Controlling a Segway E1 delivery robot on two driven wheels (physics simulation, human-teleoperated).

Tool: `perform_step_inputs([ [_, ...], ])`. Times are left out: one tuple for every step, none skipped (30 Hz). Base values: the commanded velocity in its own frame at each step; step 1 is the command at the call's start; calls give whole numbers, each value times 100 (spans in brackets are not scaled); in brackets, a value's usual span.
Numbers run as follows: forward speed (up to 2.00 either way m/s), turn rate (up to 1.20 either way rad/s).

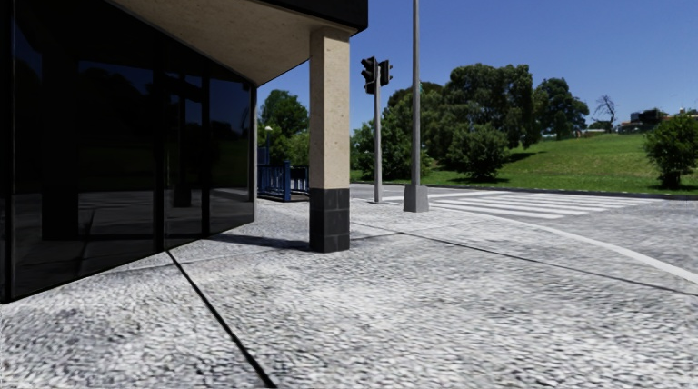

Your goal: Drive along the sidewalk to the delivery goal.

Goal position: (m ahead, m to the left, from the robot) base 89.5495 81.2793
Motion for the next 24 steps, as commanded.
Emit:
perform_step_inputs([
  [88,-59],
  [88,-57],
  [91,-56],
  [98,-54],
  [98,-54],
  [200,-44],
  [200,-37],
  [200,0],
  [200,0],
  [200,0],
  [200,0],
  [200,0],
  [200,0],
  [200,0],
  [200,0],
  [200,0],
  [200,0],
  [200,0],
  [200,0],
  [200,0],
  [200,0],
  [200,0],
  [200,-14],
  [200,-20],
])
